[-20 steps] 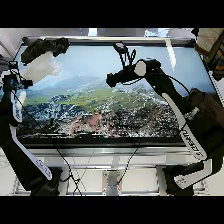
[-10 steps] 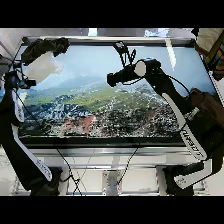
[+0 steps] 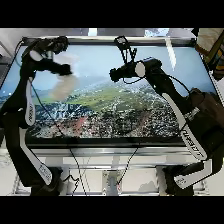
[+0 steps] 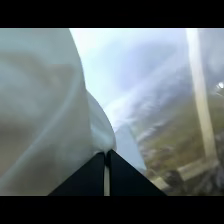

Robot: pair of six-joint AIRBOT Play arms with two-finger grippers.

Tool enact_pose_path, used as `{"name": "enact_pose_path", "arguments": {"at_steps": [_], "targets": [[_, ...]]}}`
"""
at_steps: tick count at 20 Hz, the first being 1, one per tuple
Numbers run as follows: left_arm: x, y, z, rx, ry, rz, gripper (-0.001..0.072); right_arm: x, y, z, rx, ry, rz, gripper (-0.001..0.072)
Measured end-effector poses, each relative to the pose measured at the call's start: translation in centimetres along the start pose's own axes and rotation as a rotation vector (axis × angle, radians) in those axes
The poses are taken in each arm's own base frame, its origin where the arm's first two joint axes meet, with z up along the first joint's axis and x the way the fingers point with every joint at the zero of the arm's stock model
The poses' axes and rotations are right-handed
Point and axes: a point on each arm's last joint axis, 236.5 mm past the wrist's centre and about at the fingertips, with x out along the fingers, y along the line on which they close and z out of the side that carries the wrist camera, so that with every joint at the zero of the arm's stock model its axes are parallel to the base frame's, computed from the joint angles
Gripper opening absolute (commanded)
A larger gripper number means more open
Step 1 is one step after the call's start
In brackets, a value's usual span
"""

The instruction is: Fold the shirts.

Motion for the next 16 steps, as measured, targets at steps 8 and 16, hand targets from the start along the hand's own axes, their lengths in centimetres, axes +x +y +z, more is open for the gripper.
{"name": "enact_pose_path", "arguments": {"at_steps": [8,16], "targets": [[3.4,-26.2,-9.3,0.241,0.339,-0.321,0.0012,-2.6,-2.8,2.5,-0.052,-0.082,-0.126,0.0540],[4.4,-36.2,-13.7,0.313,0.389,-0.400,0.0375,-11.8,-7.3,1.9,-0.039,-0.016,-0.347,0.0542]]}}
